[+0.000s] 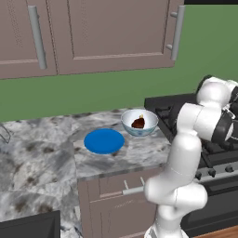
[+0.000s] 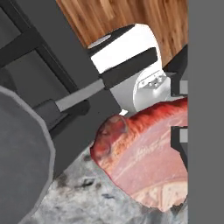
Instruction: Place one of the steaks on the plate and the other in the bowl. Then place the bowl in the fridge.
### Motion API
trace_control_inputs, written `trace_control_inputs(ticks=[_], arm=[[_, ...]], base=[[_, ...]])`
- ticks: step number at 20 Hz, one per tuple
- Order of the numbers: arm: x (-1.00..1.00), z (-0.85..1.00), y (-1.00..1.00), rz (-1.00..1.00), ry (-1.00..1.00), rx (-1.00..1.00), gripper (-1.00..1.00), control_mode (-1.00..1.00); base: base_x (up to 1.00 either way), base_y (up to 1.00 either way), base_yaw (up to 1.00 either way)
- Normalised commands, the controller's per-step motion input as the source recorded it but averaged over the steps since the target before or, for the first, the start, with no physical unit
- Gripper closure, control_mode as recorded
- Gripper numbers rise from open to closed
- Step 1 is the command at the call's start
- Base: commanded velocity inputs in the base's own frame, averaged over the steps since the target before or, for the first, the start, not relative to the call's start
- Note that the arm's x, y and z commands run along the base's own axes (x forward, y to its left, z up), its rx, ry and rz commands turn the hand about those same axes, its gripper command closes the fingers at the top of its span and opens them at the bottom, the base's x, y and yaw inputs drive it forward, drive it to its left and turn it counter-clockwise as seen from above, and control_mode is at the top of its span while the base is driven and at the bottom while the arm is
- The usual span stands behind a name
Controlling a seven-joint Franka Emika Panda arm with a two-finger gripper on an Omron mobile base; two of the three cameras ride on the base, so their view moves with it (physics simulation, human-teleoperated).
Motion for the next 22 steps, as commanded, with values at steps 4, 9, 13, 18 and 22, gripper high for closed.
trace_control_inputs(ticks=[4, 9, 13, 18, 22], arm=[[-0.61, 0.68, 1.00, -0.11, -0.06, -0.18, 1.00, -1.00], [-0.43, 0.43, 1.00, -0.32, 0.00, -0.01, 1.00, -1.00], [0.00, -0.03, 1.00, -0.39, 0.00, 0.00, 1.00, -1.00], [0.04, 0.04, 1.00, -0.22, 0.00, -0.07, 1.00, -1.00], [0.23, 0.00, 1.00, -0.07, 0.01, -0.18, 1.00, -1.00]], base=[[0.00, 0.00, 0.00], [0.00, 0.00, 0.00], [0.00, 0.00, 0.00], [0.00, 0.00, 0.00], [0.00, 0.00, 0.00]])
